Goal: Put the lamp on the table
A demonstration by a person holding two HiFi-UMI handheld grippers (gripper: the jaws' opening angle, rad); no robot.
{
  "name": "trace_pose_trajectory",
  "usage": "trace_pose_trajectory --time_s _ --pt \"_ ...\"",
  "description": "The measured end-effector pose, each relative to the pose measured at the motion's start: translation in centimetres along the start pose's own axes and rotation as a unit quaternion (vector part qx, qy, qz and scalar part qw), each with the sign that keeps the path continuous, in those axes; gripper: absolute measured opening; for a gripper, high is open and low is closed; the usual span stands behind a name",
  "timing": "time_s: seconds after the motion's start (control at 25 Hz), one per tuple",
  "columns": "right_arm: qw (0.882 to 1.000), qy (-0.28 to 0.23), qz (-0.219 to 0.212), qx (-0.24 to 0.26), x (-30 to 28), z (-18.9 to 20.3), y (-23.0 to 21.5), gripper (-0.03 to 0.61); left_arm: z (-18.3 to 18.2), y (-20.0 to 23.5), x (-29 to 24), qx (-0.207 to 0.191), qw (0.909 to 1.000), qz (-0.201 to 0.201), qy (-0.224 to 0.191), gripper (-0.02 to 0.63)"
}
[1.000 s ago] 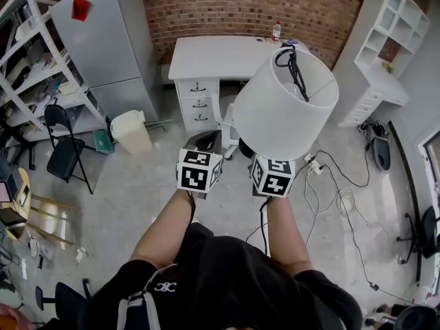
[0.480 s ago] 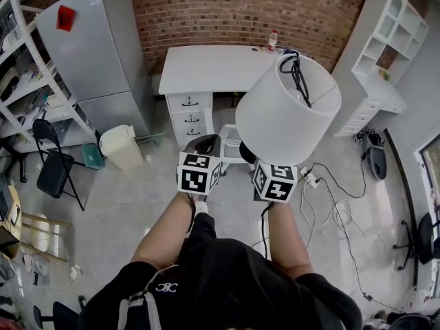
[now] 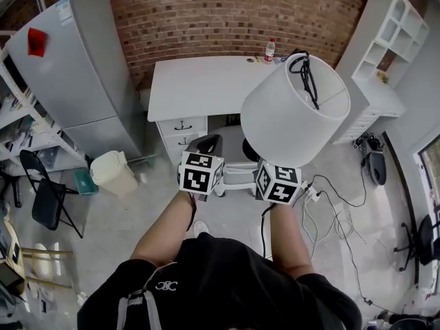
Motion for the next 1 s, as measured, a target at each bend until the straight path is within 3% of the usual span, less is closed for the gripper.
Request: trace_pose_trajectory --time_s 0.44,0.68,1.0 --pt "0.999 -0.016 0.033 -0.016 -10.9 -1.5 1.0 0.129 -1.8 9.0 -8.3 -0.004 0.9995 0.03 0.008 0.002" --pt "0.999 -0.022 0.047 -0.015 -12.7 -2.1 1.1 0.129 -2.0 11.7 -9.5 -0.011 0.9994 0.029 0.012 0.002" --pt "0.999 -0.007 0.051 -0.002 -15.2 -1.7 0.6 0.129 -0.3 13.6 -11.2 0.02 0.9989 0.029 0.032 0.002"
Point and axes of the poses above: the fingertips, and each gripper's own axes: x backward along the fingers, y to its left, z out of its underside, the point moved 6 cm from there along x, backward along the fingers, and after that the axes turned 1 degree about -y, right-handed, at the moved point
